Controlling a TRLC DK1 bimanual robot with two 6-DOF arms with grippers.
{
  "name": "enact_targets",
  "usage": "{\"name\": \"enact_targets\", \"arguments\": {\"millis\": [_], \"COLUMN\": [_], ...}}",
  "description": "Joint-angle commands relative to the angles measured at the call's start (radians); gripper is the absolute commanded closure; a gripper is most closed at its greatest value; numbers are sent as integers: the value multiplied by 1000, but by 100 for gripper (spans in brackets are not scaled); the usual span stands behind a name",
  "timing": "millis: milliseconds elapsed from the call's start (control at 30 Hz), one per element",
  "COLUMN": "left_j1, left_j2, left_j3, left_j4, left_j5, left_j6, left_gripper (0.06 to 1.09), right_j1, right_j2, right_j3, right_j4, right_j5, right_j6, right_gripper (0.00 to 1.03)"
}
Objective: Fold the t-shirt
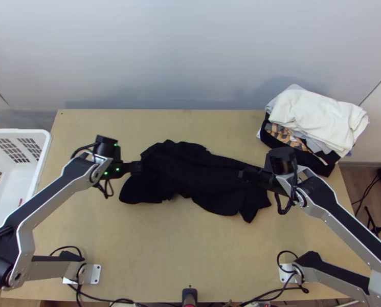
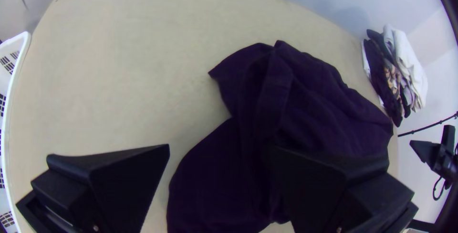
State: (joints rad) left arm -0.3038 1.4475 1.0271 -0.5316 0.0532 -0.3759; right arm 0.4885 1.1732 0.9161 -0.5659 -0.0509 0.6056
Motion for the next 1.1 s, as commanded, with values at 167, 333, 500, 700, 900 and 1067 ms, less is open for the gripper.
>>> {"name": "enact_targets", "arguments": {"millis": [167,333,500,700,900,1067], "left_j1": [-75,-78,-78,-89,-89,-92], "left_j2": [168,217,281,272,212,206], "left_j3": [105,128,166,214,294,315], "left_j4": [74,78,62,2,-122,-166], "left_j5": [0,0,0,2,19,57], "left_j6": [-44,-15,-9,-11,-11,-11], "left_gripper": [10,10,10,10,10,10], "right_j1": [-25,-28,-37,-39,-39,-39], "right_j2": [51,37,17,8,16,22], "right_j3": [-68,-94,-111,-122,-129,-129], "right_j4": [-34,-45,-45,-48,-46,-40], "right_j5": [-7,-7,-4,6,10,10], "right_j6": [-1,3,3,0,0,0], "right_gripper": [46,46,46,46,46,46]}}
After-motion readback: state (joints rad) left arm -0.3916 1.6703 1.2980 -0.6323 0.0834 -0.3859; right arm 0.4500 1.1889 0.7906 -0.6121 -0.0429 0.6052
